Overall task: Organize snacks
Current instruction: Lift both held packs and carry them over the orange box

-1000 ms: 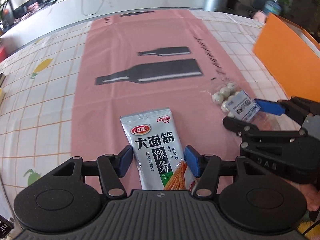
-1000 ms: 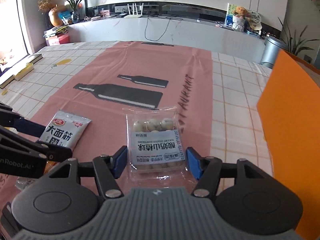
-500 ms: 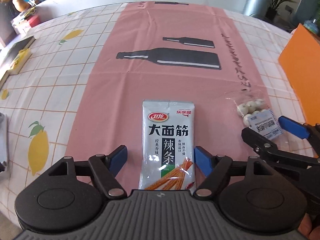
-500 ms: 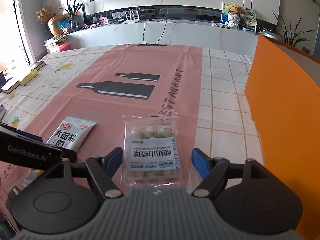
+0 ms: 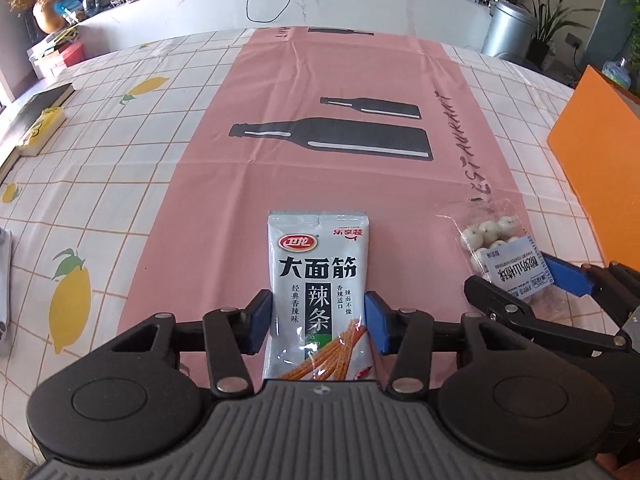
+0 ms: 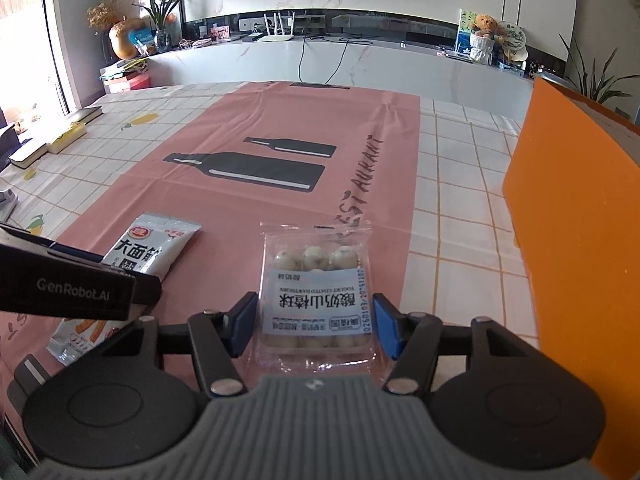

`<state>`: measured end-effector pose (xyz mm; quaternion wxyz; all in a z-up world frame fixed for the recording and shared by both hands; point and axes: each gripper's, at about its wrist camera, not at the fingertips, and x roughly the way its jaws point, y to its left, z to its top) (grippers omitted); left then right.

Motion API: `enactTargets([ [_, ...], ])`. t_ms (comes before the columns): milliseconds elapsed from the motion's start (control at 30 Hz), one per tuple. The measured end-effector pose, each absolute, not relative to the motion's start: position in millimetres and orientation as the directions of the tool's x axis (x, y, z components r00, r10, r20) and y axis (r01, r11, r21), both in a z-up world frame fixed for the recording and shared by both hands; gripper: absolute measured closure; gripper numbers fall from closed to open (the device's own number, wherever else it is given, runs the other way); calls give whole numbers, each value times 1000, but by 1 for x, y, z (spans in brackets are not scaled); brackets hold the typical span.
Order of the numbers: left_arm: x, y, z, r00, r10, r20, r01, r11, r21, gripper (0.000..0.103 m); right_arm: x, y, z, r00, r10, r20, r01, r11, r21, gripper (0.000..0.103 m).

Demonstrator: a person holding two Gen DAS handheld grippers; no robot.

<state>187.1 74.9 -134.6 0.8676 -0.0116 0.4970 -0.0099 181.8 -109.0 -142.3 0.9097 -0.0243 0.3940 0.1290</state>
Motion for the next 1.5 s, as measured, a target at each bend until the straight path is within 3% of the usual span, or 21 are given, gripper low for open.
enactTargets([
  [300,183,90,-121,545,-93,-833,-42,990,-138,49,182,-104,-130,628,224,-745,-252,965,78,46],
  [767,162,86,-58,630,-192,-753,-37,960,-276,50,162,-117,-64,687,255,-681,-272,958,84,46],
  [1233,140,35,0,689,-256,-678,53,951,-306,50,138,-175,6,721,277,-635,-345,938,18,46],
  [1500,143,-20,17,691,-312,-652,124,940,-319,50,131,-229,28,762,202,-615,-312,947,-76,46],
])
